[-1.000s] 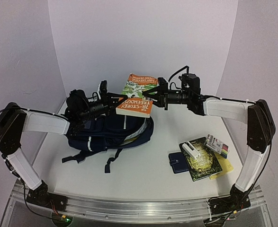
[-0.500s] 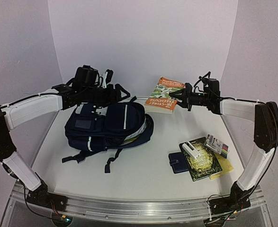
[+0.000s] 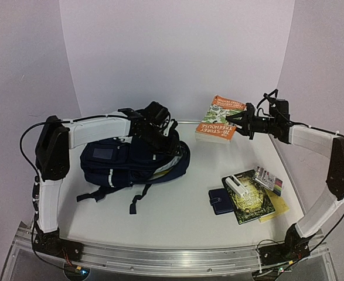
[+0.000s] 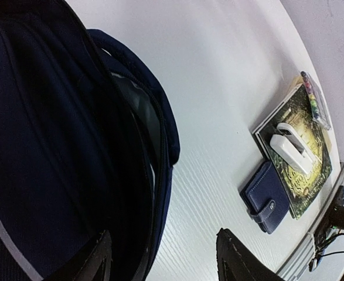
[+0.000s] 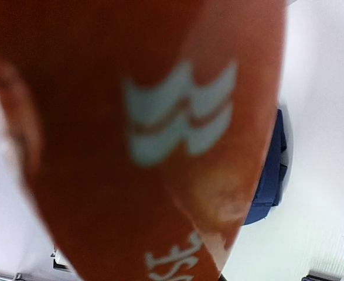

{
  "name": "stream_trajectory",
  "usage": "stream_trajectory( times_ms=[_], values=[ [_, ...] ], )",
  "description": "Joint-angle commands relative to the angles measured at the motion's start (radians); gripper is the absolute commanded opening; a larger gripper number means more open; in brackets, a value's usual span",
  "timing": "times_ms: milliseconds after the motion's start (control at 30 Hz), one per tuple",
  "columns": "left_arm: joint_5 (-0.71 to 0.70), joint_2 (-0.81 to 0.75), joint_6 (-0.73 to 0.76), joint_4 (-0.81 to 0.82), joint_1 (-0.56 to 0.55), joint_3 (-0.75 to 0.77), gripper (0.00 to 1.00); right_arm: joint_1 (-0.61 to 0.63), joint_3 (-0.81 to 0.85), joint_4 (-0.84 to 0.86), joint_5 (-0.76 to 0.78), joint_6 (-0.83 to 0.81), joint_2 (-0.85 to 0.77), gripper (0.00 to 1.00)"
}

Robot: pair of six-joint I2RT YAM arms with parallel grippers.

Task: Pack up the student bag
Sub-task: Pick up the book from the center of the board, then place the book in the student bag.

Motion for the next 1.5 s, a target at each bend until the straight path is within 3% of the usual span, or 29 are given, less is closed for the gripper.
stream_trajectory(
  times_ms=[0,133,267,467,767,967,1233,1467],
  values=[
    [-0.044,0.067,0.022,-0.048,0.002,0.127,0.60,-0.003,-0.013,0.036,-0.043,-0.047,-0.075,0.00],
    [-0.029,0.120,0.021,-0.044,0.002,0.175,0.54,-0.003,-0.019,-0.002,-0.041,-0.081,-0.080,0.00],
    [-0.011,0.162,0.025,-0.052,0.002,0.215,0.42,-0.003,-0.005,-0.082,-0.031,-0.140,-0.078,0.00],
    [-0.026,0.100,0.010,-0.049,0.002,0.169,0.01,-0.003,-0.012,-0.119,-0.031,-0.176,-0.081,0.00],
    [0.038,-0.277,-0.026,0.142,0.000,-0.094,0.00,0.009,0.000,-0.141,-0.030,-0.198,-0.048,0.00],
    [0.047,-0.476,-0.071,0.249,0.000,-0.254,0.00,0.091,0.024,-0.140,-0.012,-0.201,0.010,0.00],
    [0.058,-0.529,-0.094,0.284,0.000,-0.286,0.00,0.275,0.138,-0.087,0.041,-0.131,0.166,0.00],
    [0.057,-0.559,-0.113,0.333,0.000,-0.327,0.00,0.345,0.185,0.158,0.058,0.063,0.340,0.00]
  ],
)
